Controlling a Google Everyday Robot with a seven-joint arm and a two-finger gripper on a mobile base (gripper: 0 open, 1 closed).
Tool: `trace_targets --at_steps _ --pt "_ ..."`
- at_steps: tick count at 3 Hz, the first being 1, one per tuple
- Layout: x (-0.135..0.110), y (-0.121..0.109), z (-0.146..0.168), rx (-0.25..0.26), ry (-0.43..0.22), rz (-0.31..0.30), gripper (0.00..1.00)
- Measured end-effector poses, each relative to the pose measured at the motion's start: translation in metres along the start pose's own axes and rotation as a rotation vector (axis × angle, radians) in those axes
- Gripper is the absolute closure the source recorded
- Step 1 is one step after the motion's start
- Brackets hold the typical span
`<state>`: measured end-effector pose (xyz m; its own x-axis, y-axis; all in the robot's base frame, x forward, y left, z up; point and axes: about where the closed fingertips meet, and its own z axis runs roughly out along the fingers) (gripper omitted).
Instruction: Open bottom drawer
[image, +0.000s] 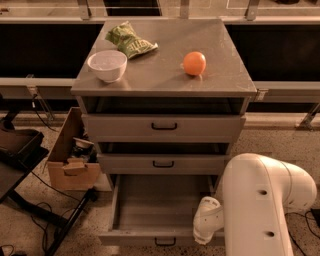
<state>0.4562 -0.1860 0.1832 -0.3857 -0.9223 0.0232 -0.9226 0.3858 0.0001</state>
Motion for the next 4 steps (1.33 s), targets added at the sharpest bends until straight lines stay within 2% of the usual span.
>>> trace_targets --at_steps 2,3,4 --pt "0.0 0.0 0.0 0.0 0.0 0.0 0.17" --pt "0.0 0.0001 0.0001 0.0 0.0 0.0 0.0" --pt "0.0 0.0001 0.0 0.0 0.0 0.0 0.0"
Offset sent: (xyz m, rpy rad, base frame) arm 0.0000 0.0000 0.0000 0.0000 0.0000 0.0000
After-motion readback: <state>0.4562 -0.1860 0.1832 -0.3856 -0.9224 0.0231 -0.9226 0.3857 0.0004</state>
